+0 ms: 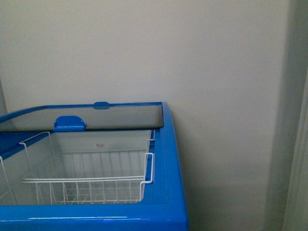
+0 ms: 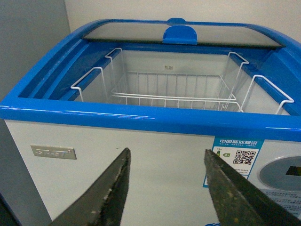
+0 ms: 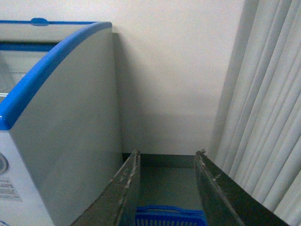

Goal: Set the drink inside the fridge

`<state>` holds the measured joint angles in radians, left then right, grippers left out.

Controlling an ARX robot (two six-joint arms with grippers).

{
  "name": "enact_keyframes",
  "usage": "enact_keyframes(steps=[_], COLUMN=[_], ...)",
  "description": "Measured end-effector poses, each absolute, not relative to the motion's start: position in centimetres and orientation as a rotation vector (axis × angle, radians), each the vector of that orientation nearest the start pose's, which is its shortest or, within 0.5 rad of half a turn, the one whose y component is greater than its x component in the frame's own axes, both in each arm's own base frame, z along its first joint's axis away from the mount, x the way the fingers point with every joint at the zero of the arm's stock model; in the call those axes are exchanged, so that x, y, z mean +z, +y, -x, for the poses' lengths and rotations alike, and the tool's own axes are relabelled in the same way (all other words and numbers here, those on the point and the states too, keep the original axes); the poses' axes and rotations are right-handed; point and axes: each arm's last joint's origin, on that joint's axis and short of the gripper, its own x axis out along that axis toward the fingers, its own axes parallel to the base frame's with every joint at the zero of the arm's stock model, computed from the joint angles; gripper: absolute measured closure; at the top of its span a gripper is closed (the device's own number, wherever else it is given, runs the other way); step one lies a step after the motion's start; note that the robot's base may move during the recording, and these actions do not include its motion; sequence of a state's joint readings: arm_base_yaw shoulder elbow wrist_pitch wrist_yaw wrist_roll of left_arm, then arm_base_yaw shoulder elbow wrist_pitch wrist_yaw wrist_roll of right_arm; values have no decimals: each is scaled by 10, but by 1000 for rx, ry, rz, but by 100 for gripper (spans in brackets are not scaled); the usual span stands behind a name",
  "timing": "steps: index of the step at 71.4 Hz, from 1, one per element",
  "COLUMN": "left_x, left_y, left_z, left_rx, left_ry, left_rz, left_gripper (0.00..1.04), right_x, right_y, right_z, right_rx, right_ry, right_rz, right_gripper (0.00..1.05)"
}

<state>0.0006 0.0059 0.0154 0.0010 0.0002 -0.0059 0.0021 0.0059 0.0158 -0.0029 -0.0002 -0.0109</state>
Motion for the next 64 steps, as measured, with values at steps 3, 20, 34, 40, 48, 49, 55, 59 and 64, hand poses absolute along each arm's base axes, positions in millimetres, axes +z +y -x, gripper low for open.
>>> enact_keyframes(steps=[3,20,34,40,48,49,55,59,64], left_x=[168,168,168,168,168,168,168,168,168], left_y=[0,0,0,0,0,0,0,0,0], left_z=[-97,-97,-97,-97,-97,-97,-97,-97,-97], left_rx=[0,0,0,0,0,0,0,0,0], left_ry=[-11,-10,-11,-10,-10,-11,-11,-11,-11], left_rz=[6,4,4,4,4,4,4,4,4], left_gripper=[41,9,8,8,8,8,8,8,8], right_x=[168,168,168,168,168,168,168,168,168], right_y=[0,0,0,0,0,0,0,0,0], right_z=[-97,-97,-97,-97,-97,-97,-97,-97,-97], right_rx=[2,2,2,2,2,2,2,2,2], right_ry=[-7,-7,-7,-7,-7,-7,-7,-7,-7], right_rz=[11,11,10,10,10,10,10,10,10], right_gripper=[49,6,7,7,7,7,7,7,7])
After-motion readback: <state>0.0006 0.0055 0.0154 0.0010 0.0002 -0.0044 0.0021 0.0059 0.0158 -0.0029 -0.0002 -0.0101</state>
